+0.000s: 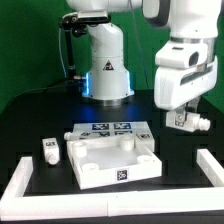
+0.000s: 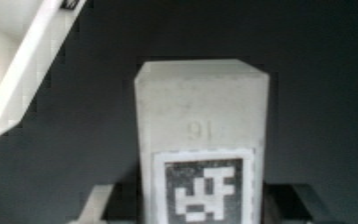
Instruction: Assemble one leg
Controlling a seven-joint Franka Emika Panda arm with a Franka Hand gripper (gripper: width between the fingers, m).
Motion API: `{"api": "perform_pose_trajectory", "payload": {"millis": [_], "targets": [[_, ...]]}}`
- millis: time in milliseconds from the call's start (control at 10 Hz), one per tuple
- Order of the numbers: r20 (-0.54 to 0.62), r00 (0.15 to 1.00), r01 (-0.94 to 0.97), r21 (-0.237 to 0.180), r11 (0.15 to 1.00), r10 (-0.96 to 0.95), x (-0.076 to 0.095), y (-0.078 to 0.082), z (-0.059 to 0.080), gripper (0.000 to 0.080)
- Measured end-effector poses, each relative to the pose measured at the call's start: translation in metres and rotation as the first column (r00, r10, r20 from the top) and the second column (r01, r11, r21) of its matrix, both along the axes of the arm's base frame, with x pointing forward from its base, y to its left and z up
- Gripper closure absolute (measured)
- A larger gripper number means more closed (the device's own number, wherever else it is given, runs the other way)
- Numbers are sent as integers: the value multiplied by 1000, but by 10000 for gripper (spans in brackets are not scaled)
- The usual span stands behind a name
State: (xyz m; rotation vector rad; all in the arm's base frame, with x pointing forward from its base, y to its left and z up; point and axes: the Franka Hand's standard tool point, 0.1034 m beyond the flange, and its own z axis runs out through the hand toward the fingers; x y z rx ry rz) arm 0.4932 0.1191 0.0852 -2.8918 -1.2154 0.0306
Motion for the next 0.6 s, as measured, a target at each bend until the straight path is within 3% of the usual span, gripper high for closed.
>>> {"api": "perform_pose_trajectory", "payload": {"millis": [300, 600], "targets": [[-28, 1000, 10, 10, 1000, -10, -41, 12, -36, 515], [-44, 999, 2, 21, 1000, -1, -55, 21, -61, 515]]}}
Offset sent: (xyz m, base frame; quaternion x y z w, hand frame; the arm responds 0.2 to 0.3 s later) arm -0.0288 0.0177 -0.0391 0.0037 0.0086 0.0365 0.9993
